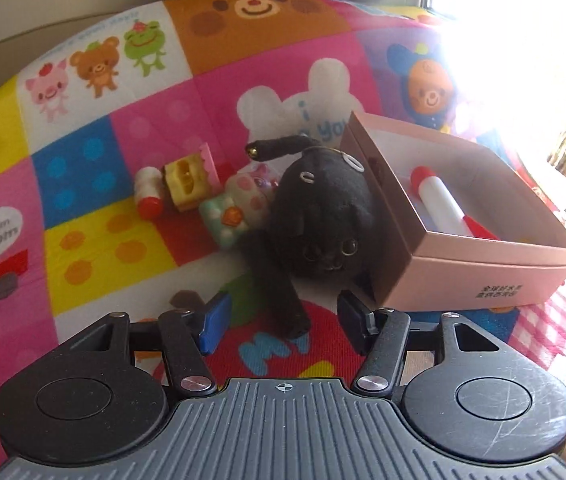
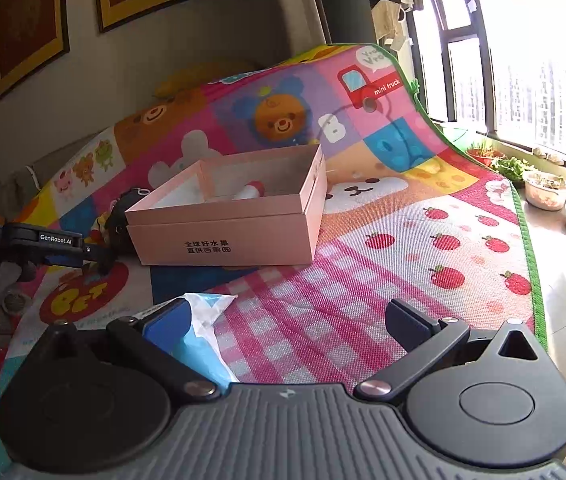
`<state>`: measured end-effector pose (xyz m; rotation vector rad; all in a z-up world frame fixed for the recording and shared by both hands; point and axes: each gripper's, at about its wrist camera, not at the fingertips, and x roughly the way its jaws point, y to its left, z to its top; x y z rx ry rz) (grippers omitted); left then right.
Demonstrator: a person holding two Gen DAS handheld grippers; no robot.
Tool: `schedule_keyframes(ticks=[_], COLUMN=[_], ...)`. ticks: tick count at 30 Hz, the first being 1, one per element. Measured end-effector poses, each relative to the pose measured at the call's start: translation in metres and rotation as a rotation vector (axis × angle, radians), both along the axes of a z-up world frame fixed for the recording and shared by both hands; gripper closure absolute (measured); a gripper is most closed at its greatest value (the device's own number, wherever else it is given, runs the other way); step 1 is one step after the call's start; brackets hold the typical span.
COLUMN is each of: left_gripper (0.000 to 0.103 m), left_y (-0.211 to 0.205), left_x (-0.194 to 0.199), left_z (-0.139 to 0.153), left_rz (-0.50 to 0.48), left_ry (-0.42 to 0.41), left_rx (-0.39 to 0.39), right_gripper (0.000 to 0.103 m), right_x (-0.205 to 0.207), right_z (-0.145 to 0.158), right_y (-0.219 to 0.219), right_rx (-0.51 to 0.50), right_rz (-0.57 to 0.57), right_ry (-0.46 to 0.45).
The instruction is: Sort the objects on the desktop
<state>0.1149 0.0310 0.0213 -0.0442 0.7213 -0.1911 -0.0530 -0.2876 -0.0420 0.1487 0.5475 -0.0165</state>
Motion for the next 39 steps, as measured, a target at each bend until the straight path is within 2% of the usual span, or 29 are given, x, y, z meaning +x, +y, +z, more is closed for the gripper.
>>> schedule_keyframes(ticks=[2, 5, 7, 10, 12, 13, 16, 18, 20, 21, 23, 26, 27, 29, 30, 31, 33, 35, 36, 39], left_gripper=[0.04, 0.043, 0.054, 0.063, 0.064, 0.062, 0.059, 0.055, 0.052, 0.052, 0.051, 0.045, 0.04, 0.023, 0.012, 0.005, 0.005, 0.003, 0.002, 0.001], left_y=[-0.012, -0.02, -0.015, -0.007, -0.004, -0.002, 0.007, 0.018, 0.034, 0.041, 0.053, 0.07, 0.074, 0.078, 0.079, 0.079, 0.078, 0.079, 0.081, 0.089], left_x=[0.004, 0.005, 0.005, 0.002, -0.001, -0.003, -0.009, -0.011, -0.013, -0.013, -0.013, -0.016, -0.021, -0.033, -0.041, -0.05, -0.067, -0.081, -0.088, -0.105], left_z=[-0.005, -0.006, -0.006, -0.004, -0.002, 0.0, 0.006, 0.008, 0.008, 0.007, 0.003, -0.003, -0.004, -0.004, -0.004, -0.004, -0.005, -0.005, -0.005, -0.005], left_rz=[0.014, 0.043, 0.064, 0.062, 0.053, 0.05, 0.06, 0.073, 0.085, 0.097, 0.128, 0.151, 0.159, 0.174, 0.179, 0.179, 0.165, 0.172, 0.173, 0.166], left_ry=[0.014, -0.009, -0.01, -0.017, -0.034, -0.046, -0.092, -0.103, -0.092, -0.083, -0.063, -0.029, -0.026, -0.021, -0.017, -0.015, -0.002, 0.014, 0.019, 0.029], left_rx=[0.069, 0.143, 0.129, 0.093, 0.106, 0.121, 0.19, 0.225, 0.225, 0.229, 0.242, 0.206, 0.19, 0.176, 0.175, 0.173, 0.187, 0.207, 0.204, 0.175], right_gripper=[0.0, 0.0, 0.0, 0.0, 0.001, 0.002, 0.014, 0.025, 0.044, 0.046, 0.047, 0.047, 0.047, 0.047, 0.047, 0.047, 0.047, 0.056, 0.057, 0.057], right_x=[0.009, 0.028, 0.037, 0.047, 0.048, 0.046, 0.041, 0.039, 0.04, 0.042, 0.045, 0.061, 0.072, 0.09, 0.104, 0.116, 0.143, 0.167, 0.178, 0.203], right_z=[0.004, 0.022, 0.032, 0.037, 0.037, 0.037, 0.036, 0.037, 0.037, 0.038, 0.038, 0.046, 0.053, 0.066, 0.075, 0.081, 0.089, 0.088, 0.086, 0.071], right_y=[0.006, 0.02, 0.027, 0.047, 0.068, 0.078, 0.111, 0.128, 0.141, 0.147, 0.158, 0.175, 0.18, 0.189, 0.194, 0.199, 0.216, 0.238, 0.251, 0.289], right_rx=[-0.026, -0.073, -0.037, 0.045, 0.042, 0.021, -0.079, -0.131, -0.155, -0.164, -0.191, -0.239, -0.249, -0.25, -0.234, -0.215, -0.176, -0.16, -0.157, -0.21], right_rz=[0.011, 0.113, 0.174, 0.283, 0.353, 0.382, 0.463, 0.52, 0.561, 0.577, 0.594, 0.604, 0.605, 0.608, 0.612, 0.615, 0.623, 0.64, 0.648, 0.639], right_ry=[0.059, 0.166, 0.211, 0.287, 0.313, 0.317, 0.333, 0.343, 0.348, 0.347, 0.336, 0.304, 0.288, 0.266, 0.261, 0.264, 0.281, 0.311, 0.328, 0.338])
